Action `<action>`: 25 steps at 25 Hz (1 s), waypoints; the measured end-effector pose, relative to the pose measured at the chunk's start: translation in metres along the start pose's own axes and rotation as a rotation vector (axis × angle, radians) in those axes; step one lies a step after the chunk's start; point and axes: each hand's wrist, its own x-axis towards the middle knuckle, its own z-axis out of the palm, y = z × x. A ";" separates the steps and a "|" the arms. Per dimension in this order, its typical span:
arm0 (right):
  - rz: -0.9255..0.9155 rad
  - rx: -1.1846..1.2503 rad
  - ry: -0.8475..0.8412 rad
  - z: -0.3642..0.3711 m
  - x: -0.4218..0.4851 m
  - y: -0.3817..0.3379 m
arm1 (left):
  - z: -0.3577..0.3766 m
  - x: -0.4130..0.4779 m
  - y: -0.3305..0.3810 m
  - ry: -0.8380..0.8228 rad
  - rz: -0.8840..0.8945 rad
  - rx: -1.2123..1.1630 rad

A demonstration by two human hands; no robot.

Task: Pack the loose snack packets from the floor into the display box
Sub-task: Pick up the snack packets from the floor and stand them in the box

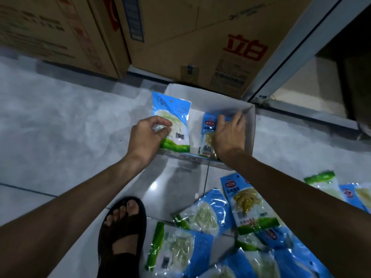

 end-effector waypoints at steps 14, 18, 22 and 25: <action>-0.282 0.291 -0.164 0.004 0.012 0.009 | 0.004 -0.004 0.002 0.030 -0.004 -0.002; 0.040 1.301 -0.356 -0.032 -0.003 -0.011 | -0.003 -0.006 0.019 -0.041 -0.019 -0.199; 0.123 1.580 -0.429 -0.051 -0.018 -0.020 | 0.000 -0.011 0.030 -0.097 0.041 -0.115; 0.109 1.465 -0.241 -0.068 -0.026 -0.018 | 0.004 -0.011 0.033 -0.039 0.195 0.330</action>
